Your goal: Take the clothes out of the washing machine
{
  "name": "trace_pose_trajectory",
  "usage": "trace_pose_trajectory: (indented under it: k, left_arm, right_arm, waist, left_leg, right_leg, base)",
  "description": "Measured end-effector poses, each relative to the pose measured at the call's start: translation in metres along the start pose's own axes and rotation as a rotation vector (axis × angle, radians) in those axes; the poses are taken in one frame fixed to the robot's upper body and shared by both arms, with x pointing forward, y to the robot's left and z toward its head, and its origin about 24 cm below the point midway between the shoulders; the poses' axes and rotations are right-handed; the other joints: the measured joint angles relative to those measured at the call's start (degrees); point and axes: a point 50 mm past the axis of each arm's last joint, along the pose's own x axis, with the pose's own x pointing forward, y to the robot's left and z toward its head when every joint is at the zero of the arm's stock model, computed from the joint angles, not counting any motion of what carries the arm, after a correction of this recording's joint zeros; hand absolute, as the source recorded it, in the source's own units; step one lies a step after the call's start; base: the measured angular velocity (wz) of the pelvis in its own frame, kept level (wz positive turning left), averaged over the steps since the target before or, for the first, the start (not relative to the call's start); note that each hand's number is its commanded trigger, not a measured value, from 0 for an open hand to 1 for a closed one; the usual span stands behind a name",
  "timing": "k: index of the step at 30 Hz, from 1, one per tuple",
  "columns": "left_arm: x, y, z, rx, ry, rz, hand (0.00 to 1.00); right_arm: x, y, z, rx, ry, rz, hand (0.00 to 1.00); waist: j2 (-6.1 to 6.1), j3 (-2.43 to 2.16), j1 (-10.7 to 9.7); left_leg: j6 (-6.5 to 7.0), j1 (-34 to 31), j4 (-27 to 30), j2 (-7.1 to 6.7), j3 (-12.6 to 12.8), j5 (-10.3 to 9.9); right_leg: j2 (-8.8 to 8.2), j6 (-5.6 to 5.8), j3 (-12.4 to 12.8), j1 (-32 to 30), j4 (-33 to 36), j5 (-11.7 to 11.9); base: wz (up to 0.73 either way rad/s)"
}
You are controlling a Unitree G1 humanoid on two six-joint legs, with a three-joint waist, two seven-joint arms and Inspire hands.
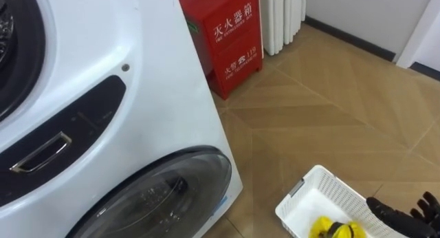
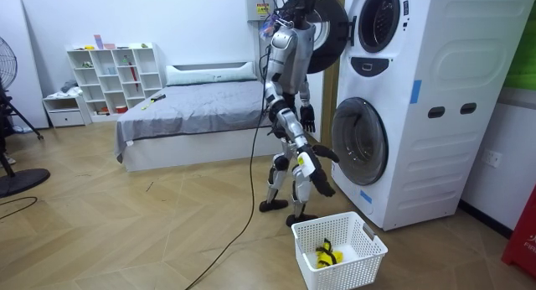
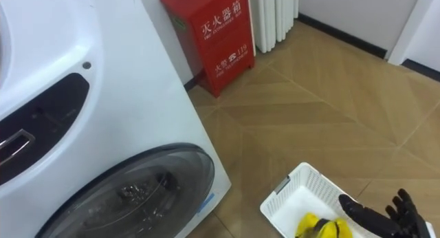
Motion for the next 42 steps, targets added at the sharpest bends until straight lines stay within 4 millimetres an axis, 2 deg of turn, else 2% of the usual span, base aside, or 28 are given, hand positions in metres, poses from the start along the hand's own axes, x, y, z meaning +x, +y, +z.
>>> trace_pose_trajectory:
  k: [20, 22, 24, 27, 29, 31, 32, 33, 34, 35, 36, 37, 38, 39, 40, 42]
  left_arm:
    - [0.000, 0.000, -0.004, -0.006, 0.010, -0.009, 0.00]
    - [-0.002, 0.000, -0.008, -0.037, 0.016, -0.008, 0.00]
    - [-0.003, 0.000, -0.011, -0.047, 0.016, -0.010, 0.00]
    - [-0.004, -0.001, -0.015, -0.047, 0.024, -0.009, 0.00]
    - [-0.004, 0.000, -0.017, -0.047, 0.026, -0.007, 0.00]
    - [-0.005, -0.001, -0.020, -0.050, 0.031, -0.005, 0.00]
    - [-0.005, -0.001, -0.021, -0.051, 0.033, -0.003, 0.00]
    - [-0.005, -0.001, -0.021, -0.052, 0.032, 0.010, 0.00]
    - [-0.005, 0.000, -0.019, -0.057, 0.027, 0.026, 0.00]
    - [-0.005, 0.000, -0.018, -0.047, 0.025, 0.033, 0.00]
    - [-0.005, 0.000, -0.017, -0.052, 0.021, 0.046, 0.00]
    - [-0.005, 0.002, -0.017, -0.061, 0.018, 0.068, 0.00]
    - [-0.005, 0.003, -0.016, -0.055, 0.018, 0.077, 0.00]
    - [-0.004, 0.005, -0.014, -0.059, 0.013, 0.097, 0.00]
    - [-0.003, 0.005, -0.011, -0.057, 0.009, 0.115, 0.00]
    - [-0.003, 0.006, -0.010, -0.059, 0.013, 0.137, 0.00]
  right_arm:
    - [-0.005, -0.006, -0.003, -0.016, 0.004, -0.006, 0.00]
    - [-0.011, -0.016, -0.013, -0.036, 0.028, -0.027, 0.00]
    - [-0.016, -0.026, -0.025, -0.044, 0.067, -0.054, 0.00]
    - [-0.025, -0.042, -0.048, -0.064, 0.163, -0.088, 0.00]
    - [-0.035, -0.053, -0.066, -0.073, 0.237, -0.104, 0.00]
    - [-0.049, -0.062, -0.092, -0.091, 0.353, -0.117, 0.00]
    - [-0.053, -0.064, -0.099, -0.089, 0.384, -0.123, 0.00]
    - [-0.060, -0.064, -0.113, -0.087, 0.444, -0.131, 0.00]
    - [-0.066, -0.061, -0.125, -0.090, 0.497, -0.127, 0.00]
    - [-0.069, -0.059, -0.131, -0.094, 0.523, -0.120, 0.00]
    - [-0.075, -0.054, -0.140, -0.097, 0.569, -0.101, 0.00]
    - [-0.079, -0.051, -0.148, -0.098, 0.612, -0.084, 0.00]
    - [-0.080, -0.048, -0.151, -0.101, 0.630, -0.074, 0.00]
    - [-0.083, -0.044, -0.157, -0.117, 0.660, -0.053, 0.00]
    - [-0.086, -0.041, -0.161, -0.136, 0.685, -0.035, 0.00]
    - [-0.090, -0.038, -0.167, -0.144, 0.722, -0.026, 0.00]
  waist:
    - [-0.46, -0.27, -0.2]
    - [-0.76, -0.21, 0.1]
    - [-0.47, -0.73, 0.4]
    - [-0.84, -0.54, 0.4]
    - [-1.40, -0.31, 0.6]
    - [-2.59, -0.40, 1.0]
    - [-2.95, -0.37, 1.2]
    - [-3.81, -0.28, 2.1]
    - [-4.85, -0.23, 3.1]
    - [-5.28, -0.23, 3.6]
    - [-6.17, 0.07, 4.7]
    - [-6.98, 0.10, 5.3]
    - [-7.38, 0.08, 5.7]
    - [-8.10, 0.03, 6.8]
    - [-8.71, 0.13, 7.8]
    - [-9.48, 0.34, 8.4]
  left_leg:
    - [0.10, 0.8, -0.1, 0.07, 0.0, -0.1]
    - [-0.13, 2.2, -0.3, 0.52, -0.3, -0.3]
    - [-0.19, 3.1, -0.6, 0.68, -0.9, -0.3]
    - [-0.23, 5.0, -0.9, 0.81, -2.3, -0.3]
    - [-0.29, 6.7, -1.2, 0.88, -4.0, -0.3]
    - [-0.49, 8.8, -1.7, 1.18, -6.0, -0.1]
    - [-0.54, 9.4, -1.8, 1.36, -6.4, -0.1]
    - [-0.67, 10.2, -2.0, 1.58, -7.2, -0.1]
    - [-0.79, 10.3, -2.0, 1.68, -8.2, 0.1]
    - [-0.85, 10.4, -2.0, 1.81, -8.6, 0.1]
    - [-0.93, 10.8, -2.0, 2.15, -9.5, 0.2]
    - [-0.97, 11.0, -1.7, 2.48, -10.4, 0.2]
    - [-0.98, 11.0, -1.7, 2.57, -11.0, 0.2]
    - [-1.00, 11.0, -1.5, 2.63, -11.9, 0.3]
    - [-0.98, 11.1, -1.1, 2.68, -13.0, 0.4]
    - [-1.03, 11.2, -0.9, 3.02, -14.3, 0.6]
  right_leg:
    - [0.04, -0.01, -0.1, 0.7, 0.5, -0.2]
    - [0.13, -0.29, -0.7, 2.2, -0.2, -0.4]
    - [-0.10, -0.54, -1.6, 3.2, -0.2, -0.5]
    - [-0.84, -0.83, -3.7, 5.2, -0.5, -1.2]
    - [-1.43, -1.02, -5.3, 7.1, -0.3, -2.1]
    - [-2.10, -1.27, -7.4, 9.7, -0.6, -2.9]
    - [-2.19, -1.35, -7.9, 10.5, -1.0, -3.0]
    - [-2.35, -1.50, -8.7, 11.6, -1.5, -3.1]
    - [-2.56, -1.57, -9.3, 12.3, -1.9, -3.2]
    - [-2.58, -1.64, -9.6, 12.6, -2.5, -3.1]
    - [-2.72, -1.79, -10.6, 13.8, -3.5, -2.8]
    - [-2.95, -1.84, -11.8, 14.8, -4.4, -2.8]
    - [-3.07, -1.84, -12.3, 15.2, -4.8, -2.8]
    - [-3.21, -1.86, -13.2, 16.0, -5.7, -2.7]
    - [-3.47, -1.86, -14.3, 17.0, -6.9, -2.5]
    - [-3.87, -1.80, -16.3, 18.7, -8.7, -2.1]
  base:
    - [0.00]
    - [0.06]
    - [0.13]
    - [0.25]
    - [0.45]
    - [0.48]
    - [0.39]
    - [0.38]
    - [0.35]
    - [0.34]
    - [0.41]
    - [0.47]
    - [0.49]
    - [0.48]
    - [0.49]
    - [0.53]
